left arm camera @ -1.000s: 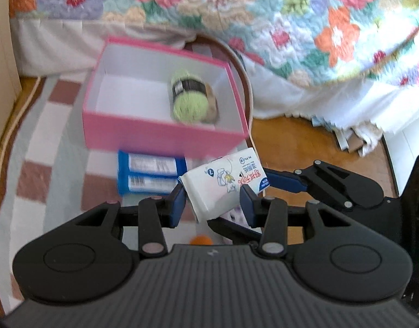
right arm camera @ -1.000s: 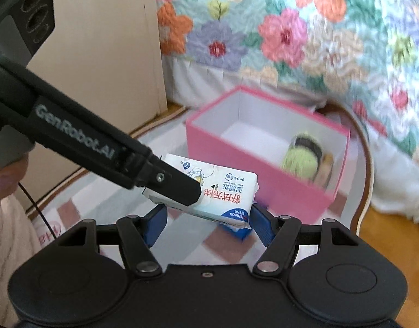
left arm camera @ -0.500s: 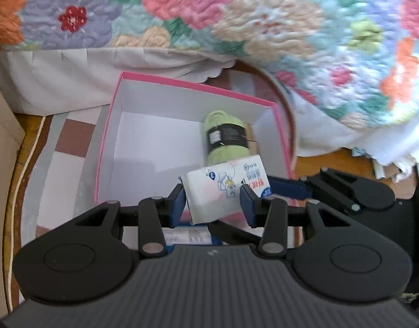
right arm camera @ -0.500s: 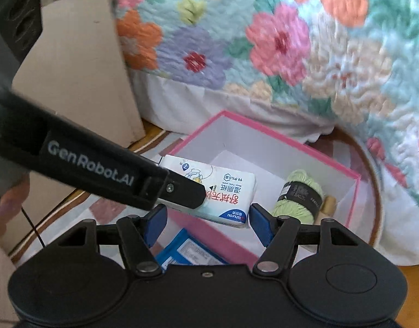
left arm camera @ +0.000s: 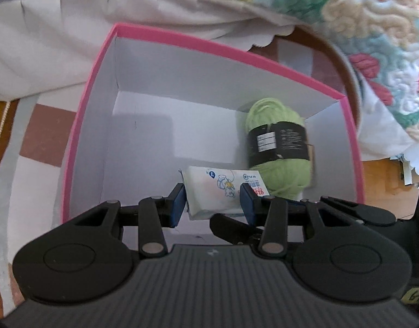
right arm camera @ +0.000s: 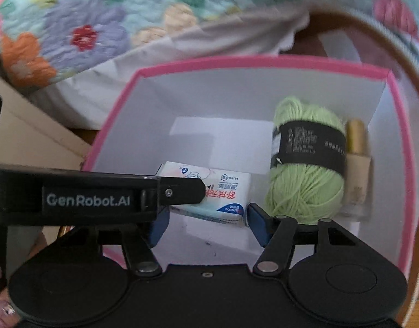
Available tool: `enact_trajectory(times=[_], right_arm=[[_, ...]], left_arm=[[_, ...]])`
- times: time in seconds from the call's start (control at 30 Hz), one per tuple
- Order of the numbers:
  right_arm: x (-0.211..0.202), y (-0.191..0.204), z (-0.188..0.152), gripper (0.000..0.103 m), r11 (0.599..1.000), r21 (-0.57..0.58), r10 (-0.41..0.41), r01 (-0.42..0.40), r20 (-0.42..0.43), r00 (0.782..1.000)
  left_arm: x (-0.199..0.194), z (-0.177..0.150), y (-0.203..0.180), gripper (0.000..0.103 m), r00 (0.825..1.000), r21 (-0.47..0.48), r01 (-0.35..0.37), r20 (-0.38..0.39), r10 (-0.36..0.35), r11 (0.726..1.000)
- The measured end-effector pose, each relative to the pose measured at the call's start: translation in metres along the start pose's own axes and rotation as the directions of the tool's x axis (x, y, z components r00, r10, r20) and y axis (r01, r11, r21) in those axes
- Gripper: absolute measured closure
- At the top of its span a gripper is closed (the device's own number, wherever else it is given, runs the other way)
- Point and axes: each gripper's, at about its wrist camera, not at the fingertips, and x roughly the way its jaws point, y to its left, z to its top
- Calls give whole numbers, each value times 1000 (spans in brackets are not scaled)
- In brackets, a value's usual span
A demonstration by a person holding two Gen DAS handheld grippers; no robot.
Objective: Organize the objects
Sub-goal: 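Lower the tissue pack into the pink box and open the left tool, then lift the left tool out of the box toward the purple plush doll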
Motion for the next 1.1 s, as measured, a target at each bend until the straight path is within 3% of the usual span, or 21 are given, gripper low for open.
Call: enact_trajectory(times=[0.27,0.5,0.8,1.1], right_arm=[[21,-6,-1,48,997,0,-76,76,-34,997],[20,-7,-7,55,988,-6,-152,152,-25,988],[-41,1,-27,54,994,-46,-96,98,40,995],[-123,35,-48,49,980,-182,-66,85,111,992]], left_arm=[[26,3,10,62,1000,-43,22,-21,-22,999],[25,-3,6,56,1000,-38,-9,14,10,999],[-25,-19,-12,51,1000,44,-3,19,2,999],[-107,-51,-47,48,998,173,-34,55,25,984]])
